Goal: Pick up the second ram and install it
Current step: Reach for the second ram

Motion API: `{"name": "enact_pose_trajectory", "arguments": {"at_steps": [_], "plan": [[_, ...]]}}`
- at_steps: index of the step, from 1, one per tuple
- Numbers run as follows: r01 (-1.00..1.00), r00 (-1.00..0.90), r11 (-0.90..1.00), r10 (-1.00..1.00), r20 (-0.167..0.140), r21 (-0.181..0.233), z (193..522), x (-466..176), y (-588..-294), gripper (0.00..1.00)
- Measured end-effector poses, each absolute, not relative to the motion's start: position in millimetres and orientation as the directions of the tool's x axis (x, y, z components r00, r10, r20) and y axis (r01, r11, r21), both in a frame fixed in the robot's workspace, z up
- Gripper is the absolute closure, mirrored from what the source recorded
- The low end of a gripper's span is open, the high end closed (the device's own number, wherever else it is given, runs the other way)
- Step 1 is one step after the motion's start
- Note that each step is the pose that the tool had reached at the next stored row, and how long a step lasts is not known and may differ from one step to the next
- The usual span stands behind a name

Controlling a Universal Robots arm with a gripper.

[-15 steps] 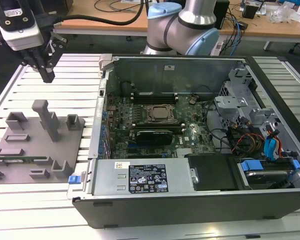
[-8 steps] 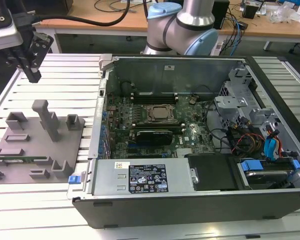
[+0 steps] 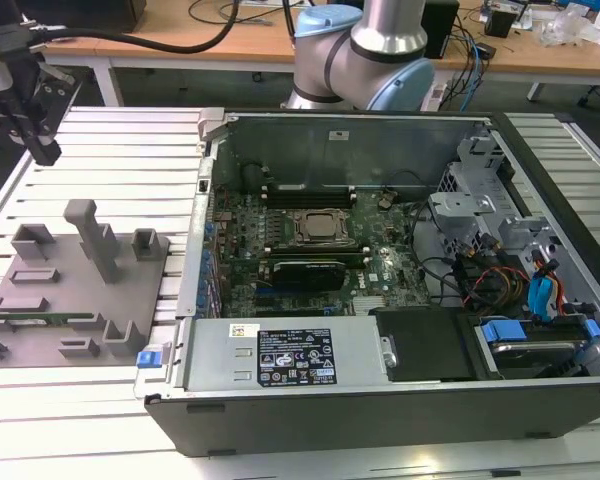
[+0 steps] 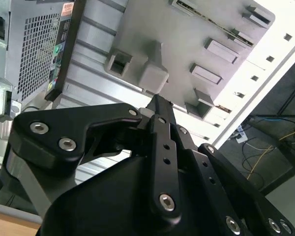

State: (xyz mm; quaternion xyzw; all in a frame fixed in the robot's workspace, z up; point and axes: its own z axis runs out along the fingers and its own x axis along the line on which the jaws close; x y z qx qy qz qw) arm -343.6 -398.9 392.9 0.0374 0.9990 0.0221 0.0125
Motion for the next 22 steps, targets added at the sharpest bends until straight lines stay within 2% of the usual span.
{"name": "enact_pose_trajectory", "arguments": {"at_steps": [8, 22], "plan": [[0.074, -0.997, 0.996, 0.075, -0.023, 0.045, 392.9, -372.3, -398.9, 0.89], [0.074, -0.997, 0.996, 0.075, -0.023, 0.045, 392.0, -379.2, -408.0, 0.89]]}}
